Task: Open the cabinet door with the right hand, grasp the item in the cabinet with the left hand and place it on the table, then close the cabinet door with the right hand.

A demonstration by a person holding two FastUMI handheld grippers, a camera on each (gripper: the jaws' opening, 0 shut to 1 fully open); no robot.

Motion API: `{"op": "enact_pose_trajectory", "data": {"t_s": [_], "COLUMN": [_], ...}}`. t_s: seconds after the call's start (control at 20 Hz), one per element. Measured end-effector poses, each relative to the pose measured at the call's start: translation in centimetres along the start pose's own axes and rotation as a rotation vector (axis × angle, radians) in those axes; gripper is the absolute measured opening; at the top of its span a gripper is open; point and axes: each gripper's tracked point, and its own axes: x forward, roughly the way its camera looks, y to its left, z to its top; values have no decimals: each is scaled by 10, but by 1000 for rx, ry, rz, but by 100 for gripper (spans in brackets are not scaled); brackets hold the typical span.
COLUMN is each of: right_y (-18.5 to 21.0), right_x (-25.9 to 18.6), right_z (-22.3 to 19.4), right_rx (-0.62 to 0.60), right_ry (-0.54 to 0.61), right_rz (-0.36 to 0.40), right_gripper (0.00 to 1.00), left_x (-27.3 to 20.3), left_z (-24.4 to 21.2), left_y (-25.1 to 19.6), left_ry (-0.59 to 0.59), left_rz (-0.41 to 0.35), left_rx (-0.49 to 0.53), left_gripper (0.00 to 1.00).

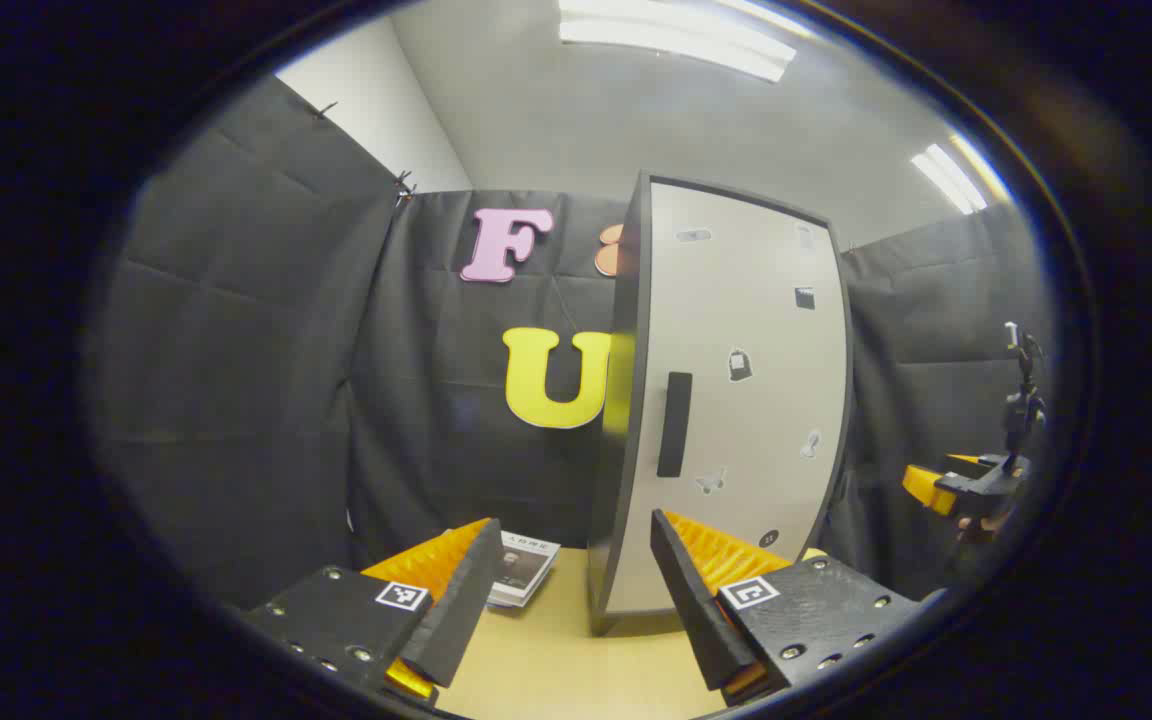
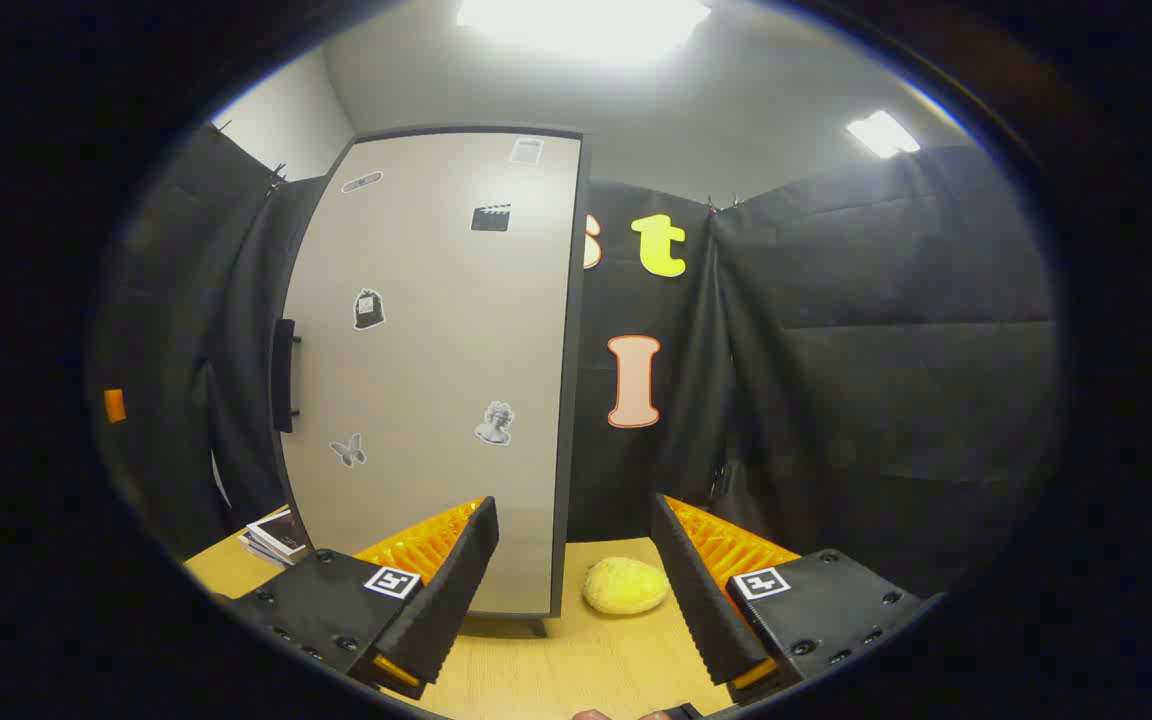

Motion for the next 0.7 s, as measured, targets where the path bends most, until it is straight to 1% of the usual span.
{"op": "enact_pose_trajectory", "data": {"t_s": [0.25,0.3,0.4,0.7], "right_y": [8,11,15,26], "right_x": [-4,-4,-6,-14], "right_z": [-2,-4,-5,-3], "right_rx": [18,18,21,24], "right_ry": [19,23,33,40], "right_rz": [27,31,38,55], "right_gripper": [98,98,97,97], "left_x": [-22,-23,-27,-32], "left_z": [-16,-18,-21,-26], "left_y": [8,8,9,14], "left_ry": [32,37,41,38], "left_rz": [30,32,33,38], "left_rx": [2,3,1,-5], "left_gripper": [90,89,90,89]}}
